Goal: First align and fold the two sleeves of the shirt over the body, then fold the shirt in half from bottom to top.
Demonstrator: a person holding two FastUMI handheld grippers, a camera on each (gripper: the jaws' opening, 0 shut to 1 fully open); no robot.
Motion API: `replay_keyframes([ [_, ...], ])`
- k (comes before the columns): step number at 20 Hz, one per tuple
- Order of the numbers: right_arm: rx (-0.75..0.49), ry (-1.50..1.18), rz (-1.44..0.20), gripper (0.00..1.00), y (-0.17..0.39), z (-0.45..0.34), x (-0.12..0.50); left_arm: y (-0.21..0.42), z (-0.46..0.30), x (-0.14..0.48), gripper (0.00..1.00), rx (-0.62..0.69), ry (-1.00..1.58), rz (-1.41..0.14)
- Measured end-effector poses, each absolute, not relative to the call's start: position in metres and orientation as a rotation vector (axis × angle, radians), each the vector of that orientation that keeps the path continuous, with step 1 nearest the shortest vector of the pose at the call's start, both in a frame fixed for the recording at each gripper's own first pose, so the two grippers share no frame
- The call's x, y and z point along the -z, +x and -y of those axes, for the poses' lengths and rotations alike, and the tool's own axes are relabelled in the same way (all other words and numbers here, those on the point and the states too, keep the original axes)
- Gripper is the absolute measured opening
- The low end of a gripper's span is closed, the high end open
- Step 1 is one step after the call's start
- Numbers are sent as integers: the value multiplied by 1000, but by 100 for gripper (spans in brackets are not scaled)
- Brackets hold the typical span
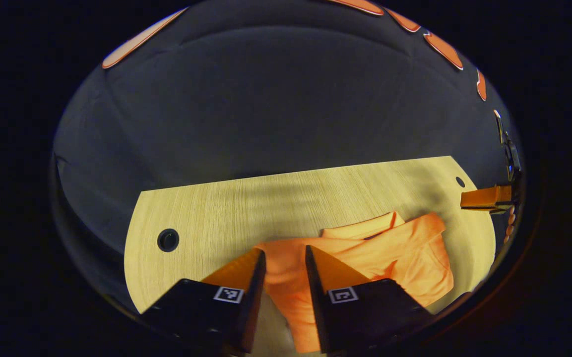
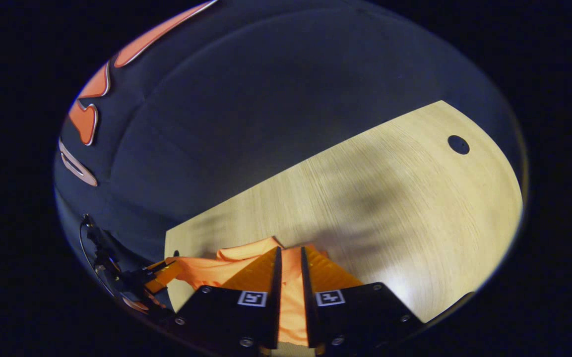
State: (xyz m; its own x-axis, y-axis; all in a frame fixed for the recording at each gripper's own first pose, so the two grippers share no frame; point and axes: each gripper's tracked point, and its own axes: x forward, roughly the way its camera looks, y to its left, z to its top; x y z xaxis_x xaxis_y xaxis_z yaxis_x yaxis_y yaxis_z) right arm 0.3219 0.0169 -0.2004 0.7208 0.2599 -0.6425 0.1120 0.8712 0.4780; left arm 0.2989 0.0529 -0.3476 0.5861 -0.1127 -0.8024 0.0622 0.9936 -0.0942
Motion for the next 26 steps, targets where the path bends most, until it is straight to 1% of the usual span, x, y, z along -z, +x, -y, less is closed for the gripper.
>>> replay_keyframes([
  [1,-85,498,-757,41,318,-14,196,294,-57,345,60,103,-52,-945],
  [2,-84,506,-734,44,315,-12,189,291,-58,341,72,100,-56,-944],
  [3,-92,516,-715,66,308,-17,181,290,-60,332,82,92,-73,-929],
  [4,-92,521,-692,70,300,-19,174,289,-59,323,89,83,-98,-910],
  [5,-92,516,-666,76,293,-19,167,287,-59,313,92,72,-123,-890],
  [6,-89,503,-636,79,286,-18,160,285,-58,302,94,65,-145,-865],
  [7,-86,480,-603,74,278,-17,153,281,-58,293,100,67,-155,-836],
  [8,-89,455,-566,85,270,-16,143,277,-58,281,100,68,-144,-797],
  [9,-93,421,-541,88,262,-16,135,274,-60,269,99,61,-125,-763],
  [13,-103,288,-443,92,228,-13,108,245,-48,231,99,42,-121,-669],
  [14,-99,264,-416,92,205,-7,85,237,-46,222,99,40,-129,-646],
  [19,-117,215,-281,93,162,-5,48,193,-43,172,99,30,-135,-495],
  [22,-129,172,-200,93,137,-7,29,158,-37,139,99,16,-118,-416],
  [26,-165,125,-154,95,103,-19,22,116,-32,121,99,-12,-102,-367],
])
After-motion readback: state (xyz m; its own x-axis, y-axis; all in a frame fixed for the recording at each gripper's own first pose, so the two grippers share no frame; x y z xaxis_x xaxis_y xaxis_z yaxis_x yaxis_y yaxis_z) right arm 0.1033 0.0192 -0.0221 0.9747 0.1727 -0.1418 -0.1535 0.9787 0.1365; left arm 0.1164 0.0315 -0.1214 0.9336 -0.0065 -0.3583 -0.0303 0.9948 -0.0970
